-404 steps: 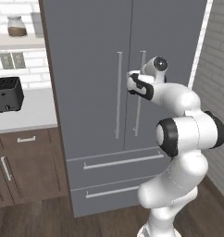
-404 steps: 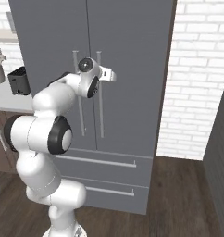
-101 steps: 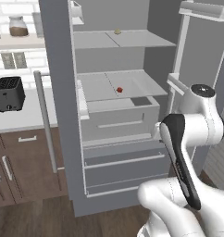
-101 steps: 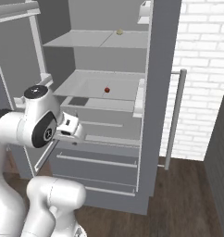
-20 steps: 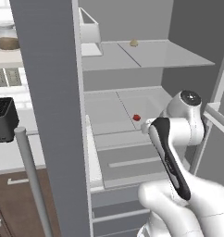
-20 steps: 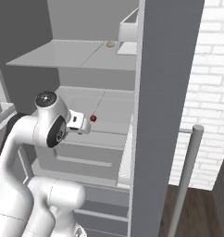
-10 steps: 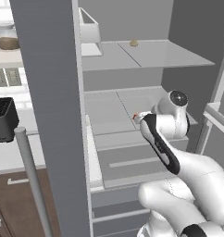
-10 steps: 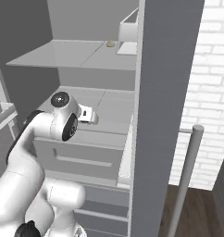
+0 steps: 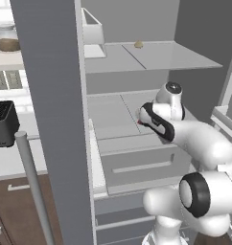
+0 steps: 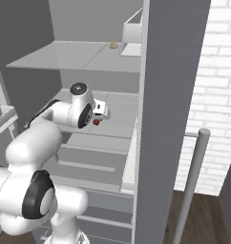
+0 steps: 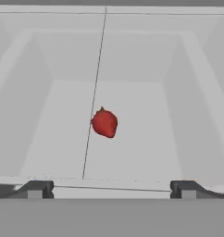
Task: Take the strawberry from the fridge and place it on top of the pancake, located on the dining counter.
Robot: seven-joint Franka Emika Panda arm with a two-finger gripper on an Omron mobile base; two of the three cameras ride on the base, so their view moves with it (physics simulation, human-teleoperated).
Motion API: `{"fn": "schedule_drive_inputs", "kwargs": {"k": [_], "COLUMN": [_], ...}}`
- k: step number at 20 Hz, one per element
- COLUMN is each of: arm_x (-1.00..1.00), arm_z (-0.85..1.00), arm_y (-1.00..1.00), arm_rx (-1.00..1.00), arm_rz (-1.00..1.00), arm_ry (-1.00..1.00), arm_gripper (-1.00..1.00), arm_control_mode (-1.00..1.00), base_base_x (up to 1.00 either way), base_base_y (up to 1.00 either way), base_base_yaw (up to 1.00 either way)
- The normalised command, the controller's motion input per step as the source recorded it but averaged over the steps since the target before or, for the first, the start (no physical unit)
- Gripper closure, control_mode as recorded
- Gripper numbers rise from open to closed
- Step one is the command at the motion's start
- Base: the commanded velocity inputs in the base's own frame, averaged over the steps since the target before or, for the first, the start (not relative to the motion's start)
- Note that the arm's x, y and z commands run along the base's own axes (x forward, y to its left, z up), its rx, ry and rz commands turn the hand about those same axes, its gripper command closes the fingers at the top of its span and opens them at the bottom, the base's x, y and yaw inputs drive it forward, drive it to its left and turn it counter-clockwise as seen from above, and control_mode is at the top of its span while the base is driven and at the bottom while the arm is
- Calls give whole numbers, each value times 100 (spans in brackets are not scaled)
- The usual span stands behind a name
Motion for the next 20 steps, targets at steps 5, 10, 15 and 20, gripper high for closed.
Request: {"fn": "schedule_drive_inputs", "kwargs": {"k": [5,10,15,20], "arm_x": [4,8,39,35], "arm_z": [-28,-24,-6,-10], "arm_y": [28,1,-1,0], "arm_rx": [0,0,0,0], "arm_rz": [0,0,0,0], "arm_ry": [1,2,5,12], "arm_gripper": [-100,-100,-100,-100], "arm_control_mode": [-100,-100,-100,-100], "base_base_x": [0,0,0,0], "base_base_y": [0,0,0,0], "base_base_yaw": [0,0,0,0]}}
